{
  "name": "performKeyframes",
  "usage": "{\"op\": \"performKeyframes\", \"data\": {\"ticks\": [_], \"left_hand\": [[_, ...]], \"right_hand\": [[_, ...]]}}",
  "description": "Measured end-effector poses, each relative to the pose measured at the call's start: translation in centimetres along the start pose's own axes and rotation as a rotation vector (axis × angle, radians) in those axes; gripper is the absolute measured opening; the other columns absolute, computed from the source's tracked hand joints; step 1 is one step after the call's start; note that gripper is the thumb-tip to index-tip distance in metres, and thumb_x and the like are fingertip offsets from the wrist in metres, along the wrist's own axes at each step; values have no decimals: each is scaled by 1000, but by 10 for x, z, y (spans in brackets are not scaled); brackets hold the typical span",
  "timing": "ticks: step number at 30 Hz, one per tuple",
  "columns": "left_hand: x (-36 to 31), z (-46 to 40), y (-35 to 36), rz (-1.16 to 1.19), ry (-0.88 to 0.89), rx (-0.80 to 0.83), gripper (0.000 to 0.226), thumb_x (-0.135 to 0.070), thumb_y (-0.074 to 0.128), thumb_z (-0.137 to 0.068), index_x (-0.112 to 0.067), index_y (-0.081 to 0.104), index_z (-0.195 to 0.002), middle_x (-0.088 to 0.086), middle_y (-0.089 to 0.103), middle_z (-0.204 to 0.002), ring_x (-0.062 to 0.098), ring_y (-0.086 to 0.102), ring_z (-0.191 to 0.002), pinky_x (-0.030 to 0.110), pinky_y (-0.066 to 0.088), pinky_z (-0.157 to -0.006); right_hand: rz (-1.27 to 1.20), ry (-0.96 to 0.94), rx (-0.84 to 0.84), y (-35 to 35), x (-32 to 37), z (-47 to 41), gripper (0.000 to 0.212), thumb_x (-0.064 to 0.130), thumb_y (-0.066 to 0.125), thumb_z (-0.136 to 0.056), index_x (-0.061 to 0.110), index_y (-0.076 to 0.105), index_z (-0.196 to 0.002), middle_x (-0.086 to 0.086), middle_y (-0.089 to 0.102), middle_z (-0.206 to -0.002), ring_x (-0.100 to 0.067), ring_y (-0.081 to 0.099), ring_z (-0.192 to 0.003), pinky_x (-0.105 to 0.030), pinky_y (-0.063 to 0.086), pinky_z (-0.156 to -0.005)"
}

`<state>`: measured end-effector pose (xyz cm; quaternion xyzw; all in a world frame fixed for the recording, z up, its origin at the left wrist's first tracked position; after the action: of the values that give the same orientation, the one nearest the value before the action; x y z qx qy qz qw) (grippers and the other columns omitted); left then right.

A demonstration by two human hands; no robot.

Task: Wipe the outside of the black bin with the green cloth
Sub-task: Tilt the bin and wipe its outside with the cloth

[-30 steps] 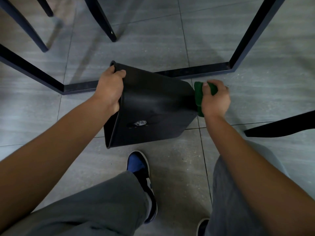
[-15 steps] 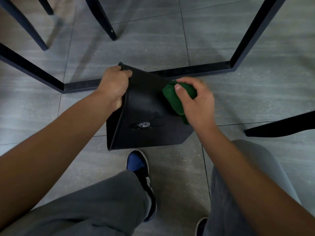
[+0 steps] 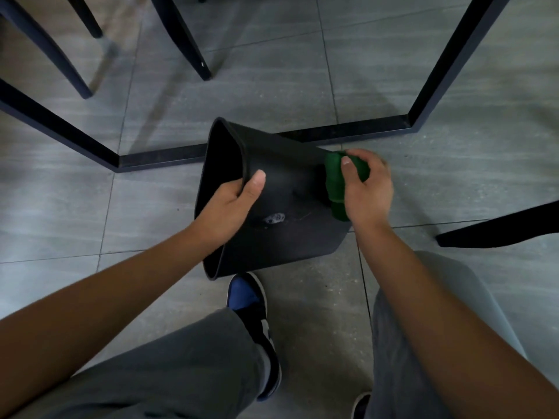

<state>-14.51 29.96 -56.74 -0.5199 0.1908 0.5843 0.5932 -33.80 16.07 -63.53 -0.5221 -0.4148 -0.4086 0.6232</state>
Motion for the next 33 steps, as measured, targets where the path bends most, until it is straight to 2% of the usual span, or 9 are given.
{"op": "performKeyframes", "data": {"ticks": [6, 9, 14, 17, 20, 22, 25, 31, 33], "left_hand": [[11, -10, -20, 123, -35, -157, 56, -68, 41, -90, -24, 77, -96, -12, 81, -95, 3, 74, -97, 23, 54, -95], [23, -12, -26, 211, -136, -203, 83, -78, 43, -87, -7, 71, -121, 9, 75, -120, 21, 70, -115, 42, 50, -109], [33, -18, -28, 248, -308, -252, 97, -83, 34, -90, -13, 40, -156, 4, 47, -156, 24, 44, -143, 46, 28, -124], [44, -26, -22, 248, -332, -249, 70, -68, 30, -101, -19, 50, -146, -9, 50, -133, 11, 48, -120, 24, 28, -112], [52, -31, -24, 216, -385, -293, 46, -63, 30, -104, -27, 51, -86, -11, 40, -82, 2, 40, -73, 17, 36, -86], [58, -33, -29, 237, -411, -328, 52, -65, 31, -103, -20, 57, -98, -9, 38, -78, 4, 41, -73, 26, 34, -102], [67, -34, -32, 252, -430, -361, 74, -67, 31, -102, -8, 52, -143, -8, 45, -88, 13, 43, -104, 29, 26, -111], [73, -33, -30, 483, -522, -332, 95, -82, 42, -89, -11, 47, -151, 10, 57, -147, 29, 52, -137, 44, 30, -124], [76, -33, -32, 519, -523, -322, 101, -86, 49, -79, -13, 51, -149, 13, 60, -146, 32, 58, -130, 48, 38, -119]], "right_hand": [[-81, 138, -62, -10, -11, -8, 22, 32, 59, -105, 24, 69, -122, 7, 70, -112, -13, 66, -106, -32, 56, -95], [-30, 192, -83, -11, -26, -8, 25, 31, 58, -106, 22, 67, -128, 6, 67, -115, -13, 64, -107, -28, 52, -88], [69, 304, -85, -2, -53, -9, 26, 31, 56, -107, 23, 61, -131, 3, 62, -110, -21, 64, -102, -30, 50, -77], [137, 316, -40, 11, -65, -1, 27, 31, 55, -107, 23, 60, -132, 0, 63, -110, -25, 65, -104, -31, 49, -79], [189, 294, 32, 24, -72, 5, 30, 31, 53, -108, 24, 58, -137, -8, 67, -124, -28, 64, -111, -37, 55, -89], [207, 309, 101, 32, -77, 8, 37, 35, 51, -108, 23, 55, -143, -10, 64, -133, -30, 63, -117, -42, 56, -97], [198, 370, 155, 38, -84, 12, 44, 43, 45, -109, 20, 52, -147, -12, 61, -138, -31, 61, -119, -37, 49, -95], [187, 404, 162, 42, -91, 14, 48, 48, 43, -109, 20, 52, -148, -13, 61, -140, -33, 60, -124, -33, 43, -94], [198, 412, 190, 42, -89, 13, 49, 46, 46, -109, 19, 52, -149, -13, 62, -141, -33, 60, -125, -32, 43, -93]]}}
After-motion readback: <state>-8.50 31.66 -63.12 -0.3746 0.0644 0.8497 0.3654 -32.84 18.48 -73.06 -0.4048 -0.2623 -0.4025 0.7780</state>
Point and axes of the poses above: each hand's wrist, its own z-axis away from the middle knuckle, its own y-axis out of the palm, x = y × z, the point moved 6 cm from there along -z, towards the middle knuckle
